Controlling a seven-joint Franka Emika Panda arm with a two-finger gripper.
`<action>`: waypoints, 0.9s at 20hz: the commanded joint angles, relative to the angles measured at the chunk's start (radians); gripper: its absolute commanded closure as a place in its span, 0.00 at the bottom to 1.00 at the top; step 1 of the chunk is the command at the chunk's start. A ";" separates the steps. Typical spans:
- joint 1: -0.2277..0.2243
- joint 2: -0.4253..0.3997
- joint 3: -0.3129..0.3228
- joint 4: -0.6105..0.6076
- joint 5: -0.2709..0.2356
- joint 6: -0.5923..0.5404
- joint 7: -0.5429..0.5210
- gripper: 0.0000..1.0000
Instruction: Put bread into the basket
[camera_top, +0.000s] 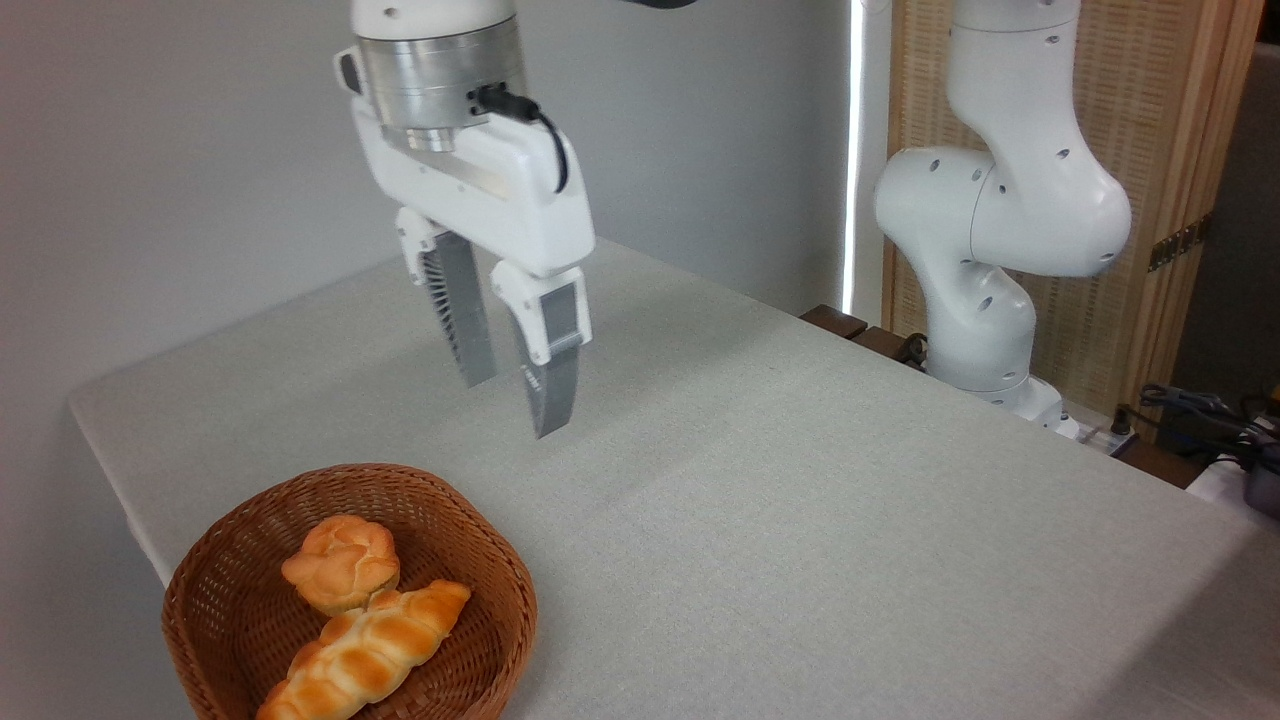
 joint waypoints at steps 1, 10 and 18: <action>-0.012 -0.043 0.011 -0.059 -0.021 0.006 0.013 0.00; -0.130 -0.046 0.114 -0.055 -0.018 -0.031 0.013 0.00; -0.197 -0.046 0.174 -0.054 -0.005 -0.031 0.002 0.00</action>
